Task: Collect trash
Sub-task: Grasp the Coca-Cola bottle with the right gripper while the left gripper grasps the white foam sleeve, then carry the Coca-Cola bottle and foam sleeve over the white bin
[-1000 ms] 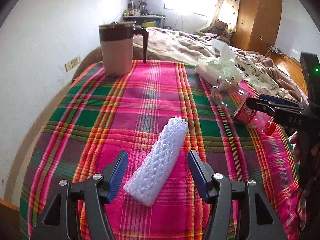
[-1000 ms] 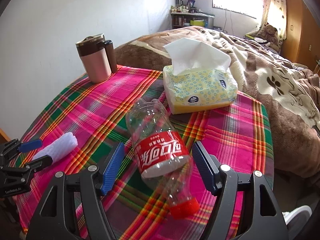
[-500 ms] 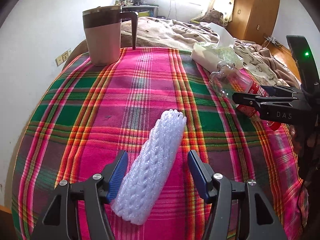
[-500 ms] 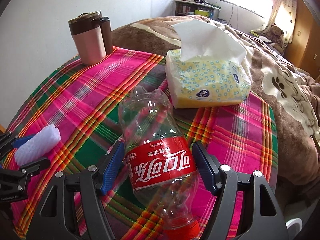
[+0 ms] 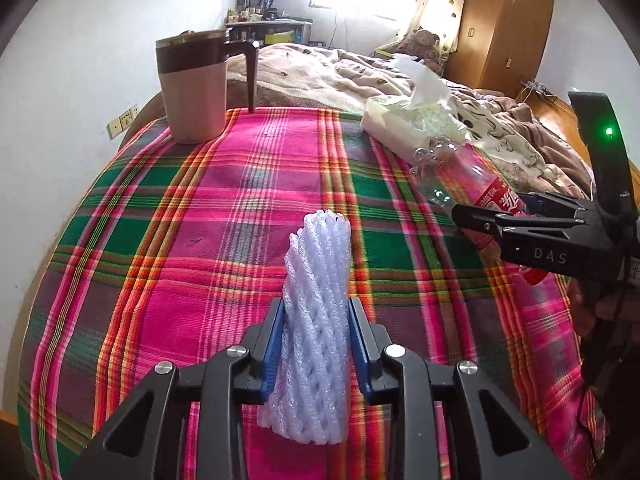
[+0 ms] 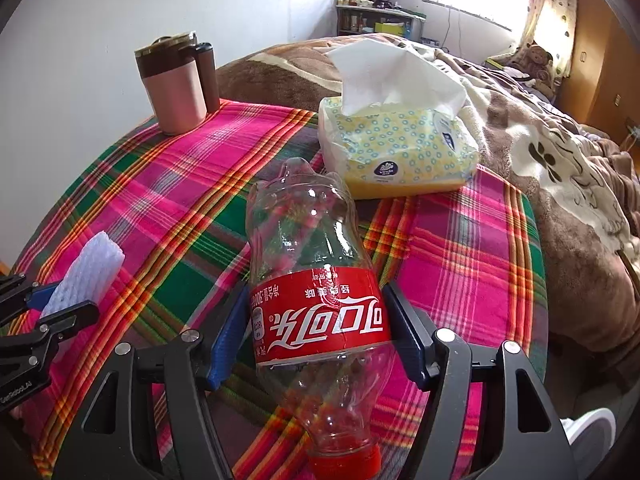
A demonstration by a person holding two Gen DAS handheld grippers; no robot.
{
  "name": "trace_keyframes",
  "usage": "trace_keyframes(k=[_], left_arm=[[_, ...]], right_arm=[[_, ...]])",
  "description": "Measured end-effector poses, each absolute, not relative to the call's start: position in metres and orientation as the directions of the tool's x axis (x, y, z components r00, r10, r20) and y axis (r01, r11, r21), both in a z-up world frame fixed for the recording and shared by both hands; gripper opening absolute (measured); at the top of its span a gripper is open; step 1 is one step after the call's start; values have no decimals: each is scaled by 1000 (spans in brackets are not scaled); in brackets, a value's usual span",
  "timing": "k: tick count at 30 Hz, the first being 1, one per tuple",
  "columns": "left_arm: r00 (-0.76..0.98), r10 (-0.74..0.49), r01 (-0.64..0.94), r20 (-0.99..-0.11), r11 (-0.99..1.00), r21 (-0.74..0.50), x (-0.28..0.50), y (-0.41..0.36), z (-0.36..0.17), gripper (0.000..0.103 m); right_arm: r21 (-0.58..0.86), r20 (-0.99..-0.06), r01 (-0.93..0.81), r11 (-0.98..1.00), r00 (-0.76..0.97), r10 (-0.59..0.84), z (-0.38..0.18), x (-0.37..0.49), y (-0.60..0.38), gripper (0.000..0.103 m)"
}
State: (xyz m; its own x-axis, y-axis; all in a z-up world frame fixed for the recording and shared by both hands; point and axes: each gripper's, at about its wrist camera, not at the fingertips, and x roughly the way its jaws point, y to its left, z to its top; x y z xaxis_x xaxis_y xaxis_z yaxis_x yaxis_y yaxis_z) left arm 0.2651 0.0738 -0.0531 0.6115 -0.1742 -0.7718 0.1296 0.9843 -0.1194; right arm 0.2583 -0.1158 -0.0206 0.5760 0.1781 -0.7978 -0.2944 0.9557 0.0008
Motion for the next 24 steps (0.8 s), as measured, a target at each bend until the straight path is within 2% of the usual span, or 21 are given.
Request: trace_keyframes(k=[11,24], left_arm=[[656,-211,188,-725,976,-114,232,39,-20,31],[683,-283,292,-673,951,-104,194,-17,15,31]], right_arm=[[59,-756,-258,964,619,211,2,221,-144,68],[70,-705,-171,983,689,170,30,165,-196,68]])
